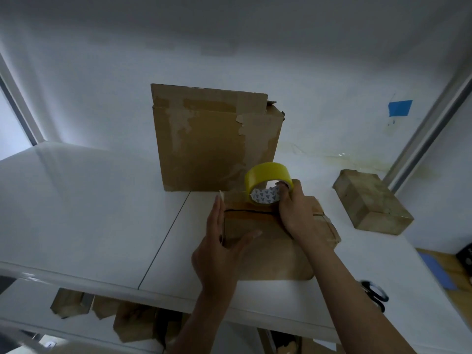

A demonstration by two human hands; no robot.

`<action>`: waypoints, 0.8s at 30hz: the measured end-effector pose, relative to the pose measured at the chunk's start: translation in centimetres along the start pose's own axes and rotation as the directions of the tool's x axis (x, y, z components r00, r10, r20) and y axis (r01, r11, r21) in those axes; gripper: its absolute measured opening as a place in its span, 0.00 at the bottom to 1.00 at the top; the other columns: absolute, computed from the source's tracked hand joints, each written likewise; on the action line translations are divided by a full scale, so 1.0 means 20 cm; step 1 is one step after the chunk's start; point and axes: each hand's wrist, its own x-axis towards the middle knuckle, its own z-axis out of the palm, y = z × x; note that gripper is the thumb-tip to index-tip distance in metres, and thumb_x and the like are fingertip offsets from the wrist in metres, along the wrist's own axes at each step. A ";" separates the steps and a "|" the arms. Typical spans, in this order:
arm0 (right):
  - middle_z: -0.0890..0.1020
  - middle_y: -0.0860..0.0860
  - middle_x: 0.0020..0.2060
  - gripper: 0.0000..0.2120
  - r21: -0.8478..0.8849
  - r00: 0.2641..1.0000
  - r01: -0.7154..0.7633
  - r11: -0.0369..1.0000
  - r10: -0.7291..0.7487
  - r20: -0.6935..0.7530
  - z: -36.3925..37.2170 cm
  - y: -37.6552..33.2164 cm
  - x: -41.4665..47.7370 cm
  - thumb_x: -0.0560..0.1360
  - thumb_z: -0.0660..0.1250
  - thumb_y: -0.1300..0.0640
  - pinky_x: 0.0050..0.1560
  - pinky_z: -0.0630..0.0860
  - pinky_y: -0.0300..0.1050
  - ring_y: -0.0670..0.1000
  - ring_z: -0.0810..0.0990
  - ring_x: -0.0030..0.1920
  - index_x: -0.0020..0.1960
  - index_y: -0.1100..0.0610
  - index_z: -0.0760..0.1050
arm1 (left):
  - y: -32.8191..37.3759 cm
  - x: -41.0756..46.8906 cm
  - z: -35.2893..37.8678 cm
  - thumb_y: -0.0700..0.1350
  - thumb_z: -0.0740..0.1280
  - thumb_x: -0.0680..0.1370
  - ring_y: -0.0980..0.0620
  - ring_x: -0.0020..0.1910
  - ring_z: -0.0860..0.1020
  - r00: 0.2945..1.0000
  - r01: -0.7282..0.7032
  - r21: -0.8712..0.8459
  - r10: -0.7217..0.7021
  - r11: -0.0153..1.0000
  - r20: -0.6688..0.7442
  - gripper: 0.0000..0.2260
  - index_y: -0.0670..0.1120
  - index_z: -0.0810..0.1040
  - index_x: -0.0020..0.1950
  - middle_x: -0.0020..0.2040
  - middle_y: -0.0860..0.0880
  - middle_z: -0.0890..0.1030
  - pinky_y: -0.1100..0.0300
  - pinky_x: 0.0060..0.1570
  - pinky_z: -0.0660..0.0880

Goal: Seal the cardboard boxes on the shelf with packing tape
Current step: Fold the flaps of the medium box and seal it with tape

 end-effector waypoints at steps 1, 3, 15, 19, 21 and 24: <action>0.76 0.52 0.41 0.12 0.007 1.000 -0.005 1.000 0.005 0.002 0.01 0.00 0.00 0.84 0.52 0.52 0.42 0.67 0.47 0.57 0.75 0.44 0.56 0.59 0.67 | 0.00 0.00 0.00 0.70 0.70 0.66 0.86 0.54 0.65 1.000 0.015 0.002 -0.015 1.000 -0.002 0.44 0.48 0.69 0.75 0.66 0.58 0.76 0.63 0.40 0.81; 0.73 0.48 0.37 0.10 0.036 1.000 -0.012 0.999 0.013 -0.012 0.02 0.01 0.00 0.84 0.51 0.52 0.40 0.68 0.48 0.57 0.75 0.42 0.54 0.58 0.66 | 0.01 -0.01 0.00 0.70 0.71 0.66 0.85 0.55 0.65 0.999 0.040 0.017 -0.040 0.999 -0.006 0.44 0.48 0.69 0.75 0.66 0.56 0.78 0.66 0.41 0.80; 0.73 0.51 0.44 0.13 0.031 0.999 0.010 0.999 -0.008 -0.042 -0.02 0.01 -0.01 0.83 0.56 0.57 0.31 0.67 0.23 0.38 0.67 0.36 0.64 0.64 0.66 | 0.08 0.02 -0.04 0.56 0.75 0.71 0.63 0.60 0.79 0.914 0.404 -0.328 -0.388 0.854 0.115 0.34 0.60 0.65 0.75 0.57 0.68 0.79 0.68 0.56 0.75; 0.73 0.51 0.45 0.13 0.031 0.998 0.023 0.999 -0.021 -0.060 -0.03 0.00 -0.02 0.83 0.55 0.58 0.30 0.67 0.23 0.38 0.68 0.35 0.65 0.63 0.65 | 0.08 0.03 -0.04 0.57 0.70 0.76 0.67 0.61 0.75 0.908 0.419 -0.231 -0.404 0.878 0.110 0.26 0.58 0.70 0.73 0.63 0.62 0.80 0.72 0.56 0.68; 0.74 0.51 0.44 0.13 0.019 0.996 0.020 1.000 -0.019 -0.083 -0.03 0.00 -0.03 0.83 0.56 0.59 0.29 0.66 0.25 0.39 0.68 0.34 0.65 0.62 0.65 | 0.08 0.01 -0.04 0.56 0.68 0.78 0.70 0.62 0.71 0.917 0.397 -0.154 -0.382 0.905 0.114 0.24 0.55 0.71 0.73 0.66 0.60 0.77 0.82 0.48 0.63; 0.76 0.53 0.44 0.13 -0.023 0.995 0.014 1.000 -0.016 -0.103 -0.03 0.00 -0.04 0.82 0.56 0.58 0.27 0.65 0.30 0.41 0.67 0.33 0.66 0.61 0.66 | 0.08 0.00 -0.05 0.57 0.68 0.78 0.70 0.64 0.69 0.924 0.373 -0.086 -0.361 0.924 0.127 0.25 0.54 0.71 0.74 0.69 0.60 0.75 0.85 0.47 0.61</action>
